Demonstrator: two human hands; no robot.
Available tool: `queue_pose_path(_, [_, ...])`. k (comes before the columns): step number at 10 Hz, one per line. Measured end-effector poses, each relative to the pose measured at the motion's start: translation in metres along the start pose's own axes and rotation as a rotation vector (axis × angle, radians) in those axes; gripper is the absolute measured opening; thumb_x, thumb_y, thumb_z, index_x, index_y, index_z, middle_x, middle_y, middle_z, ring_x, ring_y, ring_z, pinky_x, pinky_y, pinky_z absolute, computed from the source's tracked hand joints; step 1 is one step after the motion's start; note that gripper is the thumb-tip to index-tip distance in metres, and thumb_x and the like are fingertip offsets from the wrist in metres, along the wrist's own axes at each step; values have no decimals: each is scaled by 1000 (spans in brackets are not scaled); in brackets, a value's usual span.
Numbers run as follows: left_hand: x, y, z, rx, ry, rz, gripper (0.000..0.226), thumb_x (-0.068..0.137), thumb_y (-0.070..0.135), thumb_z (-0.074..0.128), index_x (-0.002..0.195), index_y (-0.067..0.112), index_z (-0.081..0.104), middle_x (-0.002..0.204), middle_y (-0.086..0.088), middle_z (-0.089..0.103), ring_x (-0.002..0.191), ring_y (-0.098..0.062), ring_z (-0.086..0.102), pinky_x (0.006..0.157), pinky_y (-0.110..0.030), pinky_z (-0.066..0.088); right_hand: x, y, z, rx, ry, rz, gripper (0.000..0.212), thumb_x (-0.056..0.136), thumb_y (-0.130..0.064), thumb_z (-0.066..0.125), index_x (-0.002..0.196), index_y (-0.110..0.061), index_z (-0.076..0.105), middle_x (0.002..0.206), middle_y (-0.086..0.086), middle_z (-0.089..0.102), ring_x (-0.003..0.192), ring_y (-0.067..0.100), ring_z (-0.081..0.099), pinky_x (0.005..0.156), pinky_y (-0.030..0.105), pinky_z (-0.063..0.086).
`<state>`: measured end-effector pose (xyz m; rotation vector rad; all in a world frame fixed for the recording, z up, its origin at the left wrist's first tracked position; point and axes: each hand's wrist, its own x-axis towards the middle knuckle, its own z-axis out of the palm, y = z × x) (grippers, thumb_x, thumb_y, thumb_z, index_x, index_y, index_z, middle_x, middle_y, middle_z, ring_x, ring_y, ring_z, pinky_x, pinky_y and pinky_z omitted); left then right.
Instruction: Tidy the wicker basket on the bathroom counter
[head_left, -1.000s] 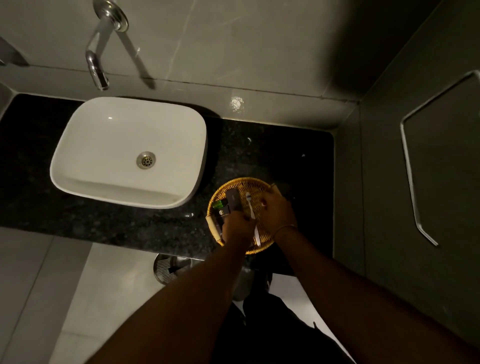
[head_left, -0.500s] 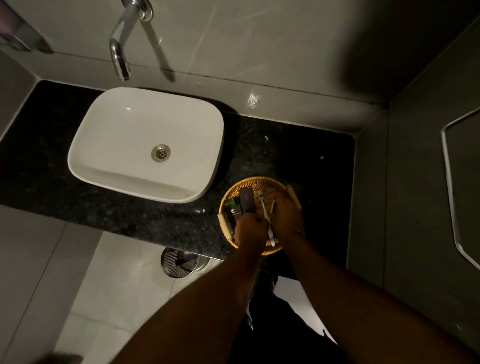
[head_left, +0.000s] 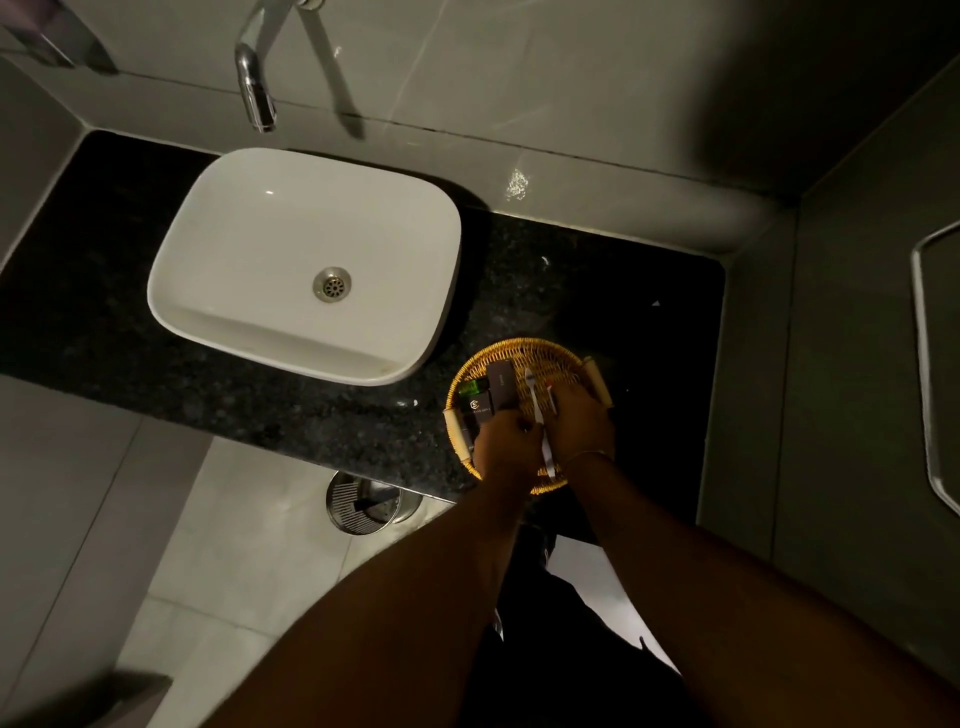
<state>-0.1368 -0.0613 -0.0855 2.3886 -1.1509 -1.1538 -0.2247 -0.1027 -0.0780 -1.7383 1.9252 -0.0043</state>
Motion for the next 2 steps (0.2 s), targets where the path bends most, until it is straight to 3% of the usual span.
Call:
queue_pose_path(1, [-7,-3,-9,28,63,105,26,105,35,59,102,19,79,97,-4,80,89,-23,75,72,-29,48,-5,-4,-6,-29,4,-17,35,108,-37,44,129,-18,65,130,9,68,116,30,67,96,45,58])
queue_pose_path(2, [-10,-4,-30,95,197,258,29,106,42,52,120,29,75,101,-1,79,92,-24,75,71,-31,50,-10,-17,-16,-37,32,-112,40,109,-41,41,129,-16,64,133,8,68,122,26,63,105,40,49])
